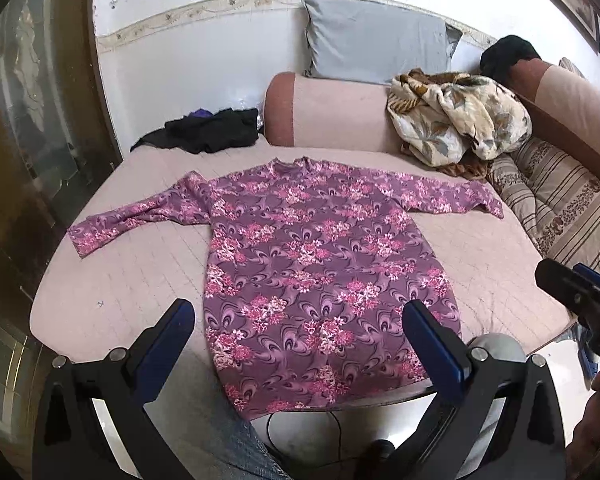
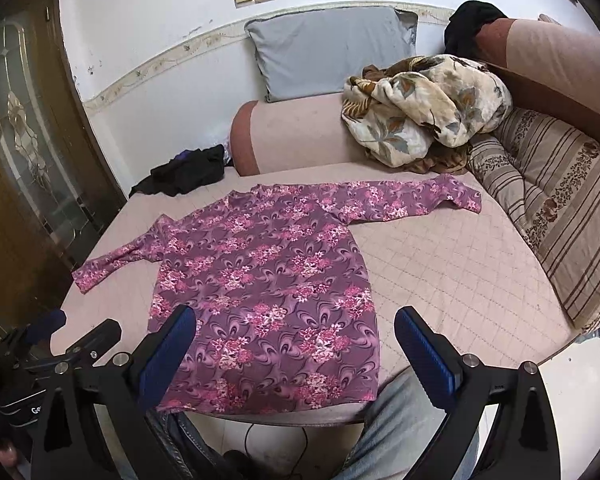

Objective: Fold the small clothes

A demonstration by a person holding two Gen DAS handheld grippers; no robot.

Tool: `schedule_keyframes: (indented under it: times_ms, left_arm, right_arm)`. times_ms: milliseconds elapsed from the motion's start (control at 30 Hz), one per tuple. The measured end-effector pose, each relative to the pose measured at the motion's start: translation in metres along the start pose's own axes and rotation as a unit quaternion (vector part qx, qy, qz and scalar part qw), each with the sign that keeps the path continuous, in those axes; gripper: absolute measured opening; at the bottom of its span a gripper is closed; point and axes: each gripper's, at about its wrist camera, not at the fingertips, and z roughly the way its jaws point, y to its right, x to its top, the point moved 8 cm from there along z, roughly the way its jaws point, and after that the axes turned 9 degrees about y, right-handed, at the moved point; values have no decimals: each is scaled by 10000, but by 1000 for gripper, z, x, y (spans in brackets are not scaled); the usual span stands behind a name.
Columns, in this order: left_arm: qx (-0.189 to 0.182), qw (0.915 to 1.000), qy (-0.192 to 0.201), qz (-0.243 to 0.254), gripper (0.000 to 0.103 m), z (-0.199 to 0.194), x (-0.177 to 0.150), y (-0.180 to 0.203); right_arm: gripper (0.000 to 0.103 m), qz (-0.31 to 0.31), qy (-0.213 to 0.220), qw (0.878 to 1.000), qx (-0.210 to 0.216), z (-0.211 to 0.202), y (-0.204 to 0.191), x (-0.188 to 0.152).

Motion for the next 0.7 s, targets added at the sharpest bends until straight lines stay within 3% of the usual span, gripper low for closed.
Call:
schedule_keyframes:
  times_ms: [700]
  left_arm:
    - [-128, 9995, 251, -141, 103, -44, -4, 5]
  right_arm:
    - [101, 95, 266, 9995, -156, -55, 10, -2]
